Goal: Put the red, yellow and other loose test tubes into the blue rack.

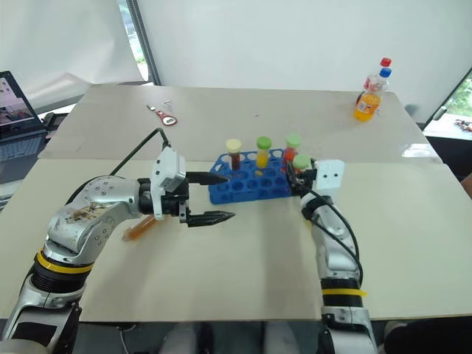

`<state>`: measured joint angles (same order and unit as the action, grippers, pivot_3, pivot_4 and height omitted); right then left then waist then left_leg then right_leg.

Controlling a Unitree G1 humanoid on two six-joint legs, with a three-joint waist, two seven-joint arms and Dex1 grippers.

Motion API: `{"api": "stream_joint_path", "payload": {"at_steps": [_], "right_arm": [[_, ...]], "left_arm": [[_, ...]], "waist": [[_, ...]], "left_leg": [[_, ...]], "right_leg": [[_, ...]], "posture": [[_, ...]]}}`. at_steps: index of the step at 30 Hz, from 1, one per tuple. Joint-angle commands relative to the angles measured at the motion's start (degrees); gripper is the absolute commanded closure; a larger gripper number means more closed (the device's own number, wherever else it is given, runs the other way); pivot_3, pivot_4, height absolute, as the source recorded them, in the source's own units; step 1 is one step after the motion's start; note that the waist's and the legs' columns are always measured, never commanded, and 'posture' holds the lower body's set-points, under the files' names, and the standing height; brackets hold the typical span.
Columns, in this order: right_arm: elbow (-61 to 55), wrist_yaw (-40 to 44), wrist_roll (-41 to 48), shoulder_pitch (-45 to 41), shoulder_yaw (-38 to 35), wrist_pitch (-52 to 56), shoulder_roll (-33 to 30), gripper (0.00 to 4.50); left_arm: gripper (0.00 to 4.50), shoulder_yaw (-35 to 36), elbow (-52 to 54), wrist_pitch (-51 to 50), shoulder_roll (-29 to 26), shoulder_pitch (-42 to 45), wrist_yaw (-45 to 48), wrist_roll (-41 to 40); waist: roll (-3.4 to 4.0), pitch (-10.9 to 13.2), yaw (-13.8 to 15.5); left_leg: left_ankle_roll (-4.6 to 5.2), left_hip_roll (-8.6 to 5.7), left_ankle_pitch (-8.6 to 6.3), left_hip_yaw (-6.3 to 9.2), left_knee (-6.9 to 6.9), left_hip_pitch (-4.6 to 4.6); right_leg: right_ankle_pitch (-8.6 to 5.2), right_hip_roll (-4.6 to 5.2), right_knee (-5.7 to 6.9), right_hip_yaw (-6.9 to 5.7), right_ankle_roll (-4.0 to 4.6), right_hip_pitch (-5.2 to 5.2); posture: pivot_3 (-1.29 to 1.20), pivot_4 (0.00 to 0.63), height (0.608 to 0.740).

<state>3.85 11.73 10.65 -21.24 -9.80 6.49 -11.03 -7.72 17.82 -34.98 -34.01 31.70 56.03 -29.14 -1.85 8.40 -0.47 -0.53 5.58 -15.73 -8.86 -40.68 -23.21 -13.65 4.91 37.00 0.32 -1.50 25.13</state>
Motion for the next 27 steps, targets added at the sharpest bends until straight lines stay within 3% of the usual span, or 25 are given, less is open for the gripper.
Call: {"api": "stream_joint_path", "payload": {"at_steps": [1, 8, 14, 21, 27], "right_arm": [[-10.89, 0.64, 3.97, 2.86, -3.98, 7.89, -4.35, 0.06], [-31.6, 4.53, 16.18, 9.03, -10.17, 37.3, -19.73, 0.06], [-34.26, 4.41, 24.35, 5.4, -14.19, 52.66, -24.61, 0.06], [-36.3, 13.47, 29.26, 5.47, -8.36, 65.24, -39.22, 0.06], [-29.64, 15.69, 29.27, -1.89, 1.07, 75.18, -44.94, 0.06]], "left_arm": [[0.0, 0.75, 0.18, 2.0, 0.77, 0.7, -0.92, 0.76], [0.0, 0.05, -2.04, 5.4, 1.12, 0.05, -0.23, 2.81], [0.0, -0.34, -4.25, 8.17, 1.6, -0.12, 0.36, 4.29], [0.0, -0.35, -3.92, 9.79, -1.9, -1.35, 5.28, 4.58], [0.0, -2.44, -2.46, 13.16, -6.33, -1.92, 11.52, 6.42]], "waist": [[0.0, 0.0, -0.07], [0.09, 0.03, 0.63], [0.08, 0.03, 0.43], [0.08, 0.03, 0.78], [0.07, 0.03, 0.76]], "left_leg": [[0.0, -0.01, 0.0, 0.0, 0.0, 0.0], [0.43, -0.12, -0.25, 0.23, 0.02, -0.07], [0.58, -0.87, -0.33, 1.7, 0.05, 0.03], [0.84, -1.58, -0.44, 2.64, 0.05, -0.11], [0.91, -1.65, -0.47, 2.65, 0.05, -0.07]], "right_leg": [[0.0, 0.0, 0.0, 0.02, -0.01, 0.0], [-0.07, -0.22, -0.05, 0.45, -0.11, -0.04], [-0.02, -0.61, -0.02, 0.81, 0.0, -0.1], [-0.06, -0.58, -0.16, 1.13, -0.14, -0.15], [-0.04, -0.6, -0.24, 1.29, -0.21, -0.2]], "posture": [[0.0, 0.15, 0.74], [0.0, 0.15, 0.74], [0.0, 0.15, 0.74], [0.0, 0.15, 0.74], [0.0, 0.15, 0.74]]}}
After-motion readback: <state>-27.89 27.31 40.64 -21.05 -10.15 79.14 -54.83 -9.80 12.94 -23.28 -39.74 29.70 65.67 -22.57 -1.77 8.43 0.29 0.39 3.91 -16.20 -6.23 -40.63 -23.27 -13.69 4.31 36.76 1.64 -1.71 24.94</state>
